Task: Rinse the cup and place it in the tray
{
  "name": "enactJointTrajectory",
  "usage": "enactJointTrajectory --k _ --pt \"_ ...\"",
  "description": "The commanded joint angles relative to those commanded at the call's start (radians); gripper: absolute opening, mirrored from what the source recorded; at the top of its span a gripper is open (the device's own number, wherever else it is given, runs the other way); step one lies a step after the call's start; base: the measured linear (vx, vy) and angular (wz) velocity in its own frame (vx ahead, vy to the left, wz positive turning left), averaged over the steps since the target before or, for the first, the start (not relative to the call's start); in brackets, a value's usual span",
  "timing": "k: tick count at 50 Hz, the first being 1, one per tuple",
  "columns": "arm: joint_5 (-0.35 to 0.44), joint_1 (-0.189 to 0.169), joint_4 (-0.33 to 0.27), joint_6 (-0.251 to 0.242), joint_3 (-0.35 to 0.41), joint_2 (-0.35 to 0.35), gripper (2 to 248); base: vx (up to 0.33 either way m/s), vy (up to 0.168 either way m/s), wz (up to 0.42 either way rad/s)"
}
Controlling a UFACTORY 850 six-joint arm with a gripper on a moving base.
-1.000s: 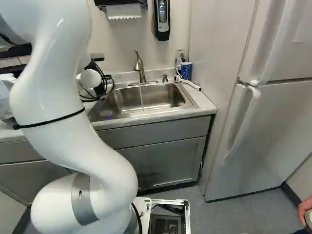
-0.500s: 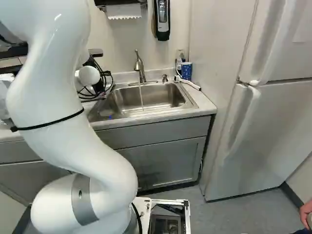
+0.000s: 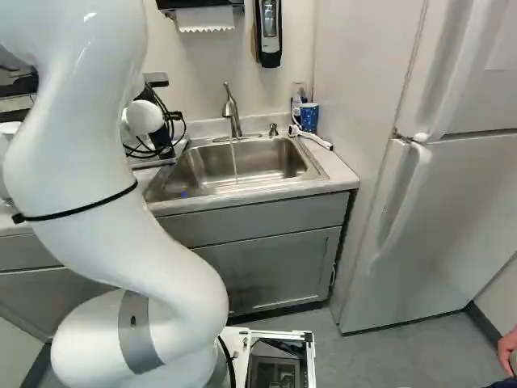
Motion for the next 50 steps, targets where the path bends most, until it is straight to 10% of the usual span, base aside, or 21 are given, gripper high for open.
enactJointTrajectory --k 50 --pt "-0.084 -0.054 -0.058 0.000 0.010 0.110 247 0.000 0.000 0.000"
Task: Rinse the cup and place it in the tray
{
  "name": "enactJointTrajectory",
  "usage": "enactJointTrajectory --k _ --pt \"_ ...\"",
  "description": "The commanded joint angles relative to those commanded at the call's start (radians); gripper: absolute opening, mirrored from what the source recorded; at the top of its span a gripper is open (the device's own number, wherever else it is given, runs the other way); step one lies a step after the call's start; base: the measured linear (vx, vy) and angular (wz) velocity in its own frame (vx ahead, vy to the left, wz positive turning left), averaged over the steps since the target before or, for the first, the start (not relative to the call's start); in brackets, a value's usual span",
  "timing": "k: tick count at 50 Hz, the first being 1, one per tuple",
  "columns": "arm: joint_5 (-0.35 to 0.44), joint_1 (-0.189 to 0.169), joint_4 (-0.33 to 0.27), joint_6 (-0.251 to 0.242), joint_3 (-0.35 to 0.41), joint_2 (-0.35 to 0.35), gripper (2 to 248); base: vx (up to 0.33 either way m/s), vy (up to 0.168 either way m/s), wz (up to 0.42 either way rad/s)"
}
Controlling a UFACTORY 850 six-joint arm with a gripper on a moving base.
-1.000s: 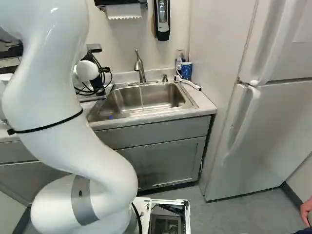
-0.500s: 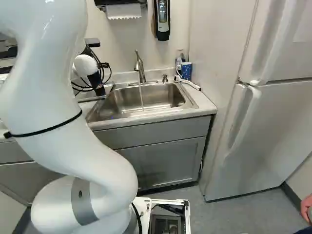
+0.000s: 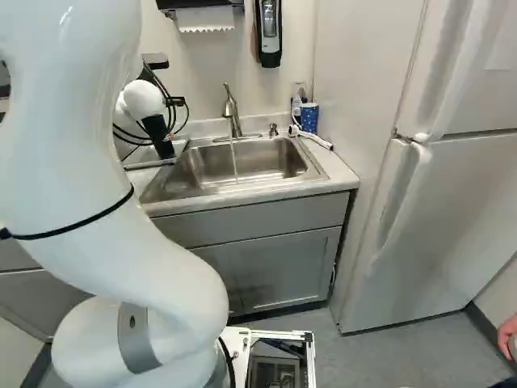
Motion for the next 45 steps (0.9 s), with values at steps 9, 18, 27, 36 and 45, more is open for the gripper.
enactJointTrajectory --k 9,18,27,36,45 --pt "-0.017 -0.023 -0.012 0.000 0.011 0.029 247 0.000 0.000 0.000" --pt "-0.033 -0.047 -0.024 0.000 0.020 0.056 247 0.000 0.000 0.000" --pt "-0.050 -0.074 -0.037 0.000 0.020 0.075 247 0.000 0.000 0.000" --pt "-0.069 -0.101 -0.049 0.000 0.013 0.087 247 0.000 0.000 0.000" --pt "-0.090 -0.129 -0.061 0.000 -0.003 0.090 247 0.000 0.000 0.000"
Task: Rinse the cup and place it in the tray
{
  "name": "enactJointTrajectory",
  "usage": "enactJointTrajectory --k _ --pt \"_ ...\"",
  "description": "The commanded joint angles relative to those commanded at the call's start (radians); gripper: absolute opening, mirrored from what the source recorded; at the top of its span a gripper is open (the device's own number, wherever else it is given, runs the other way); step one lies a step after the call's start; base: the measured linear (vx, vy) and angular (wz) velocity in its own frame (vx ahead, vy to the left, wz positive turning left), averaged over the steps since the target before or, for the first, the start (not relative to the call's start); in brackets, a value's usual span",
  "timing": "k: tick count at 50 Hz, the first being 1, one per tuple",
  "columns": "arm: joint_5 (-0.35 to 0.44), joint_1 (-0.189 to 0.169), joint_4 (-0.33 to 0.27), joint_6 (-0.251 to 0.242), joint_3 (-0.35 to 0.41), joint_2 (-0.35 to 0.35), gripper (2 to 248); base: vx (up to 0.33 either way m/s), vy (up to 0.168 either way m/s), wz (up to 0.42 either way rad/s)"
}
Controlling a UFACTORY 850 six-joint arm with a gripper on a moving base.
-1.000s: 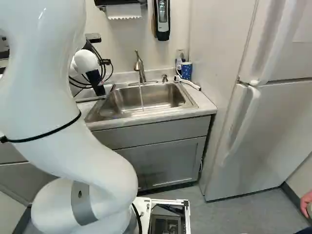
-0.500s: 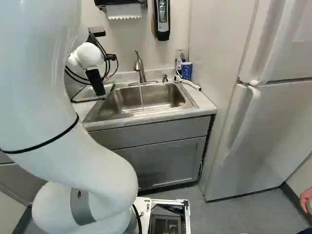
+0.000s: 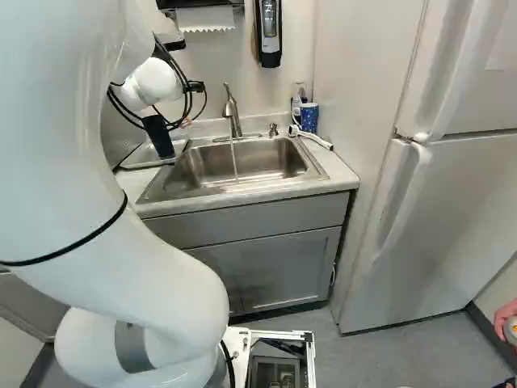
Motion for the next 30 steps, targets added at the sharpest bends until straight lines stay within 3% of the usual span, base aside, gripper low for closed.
enactJointTrajectory --k 30 --pt "-0.022 -0.081 -0.002 0.000 -0.116 -0.054 247 0.000 0.000 0.000"
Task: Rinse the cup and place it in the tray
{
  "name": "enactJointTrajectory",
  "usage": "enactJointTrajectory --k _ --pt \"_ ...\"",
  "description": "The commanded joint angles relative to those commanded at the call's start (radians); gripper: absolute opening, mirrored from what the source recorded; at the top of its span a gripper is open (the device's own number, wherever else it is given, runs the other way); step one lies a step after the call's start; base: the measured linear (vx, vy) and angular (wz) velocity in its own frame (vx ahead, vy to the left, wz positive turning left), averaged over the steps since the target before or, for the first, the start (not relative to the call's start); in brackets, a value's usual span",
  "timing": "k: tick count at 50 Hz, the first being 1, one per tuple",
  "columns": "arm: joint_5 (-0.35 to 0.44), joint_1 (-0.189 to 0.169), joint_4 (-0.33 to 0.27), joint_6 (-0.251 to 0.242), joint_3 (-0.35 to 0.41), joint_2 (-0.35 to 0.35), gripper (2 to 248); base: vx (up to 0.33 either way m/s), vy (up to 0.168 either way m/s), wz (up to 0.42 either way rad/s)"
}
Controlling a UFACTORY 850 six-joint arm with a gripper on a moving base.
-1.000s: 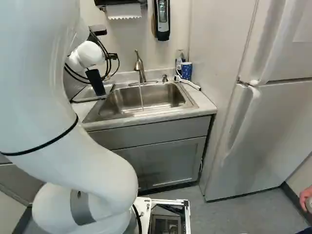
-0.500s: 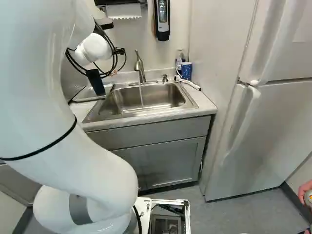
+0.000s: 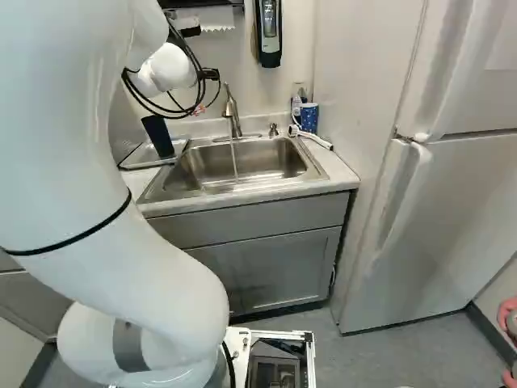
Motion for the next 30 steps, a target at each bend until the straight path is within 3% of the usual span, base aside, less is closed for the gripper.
enactJointTrajectory --k 30 --pt "0.000 -0.029 0.000 0.000 -0.157 -0.146 247 0.000 0.000 0.000"
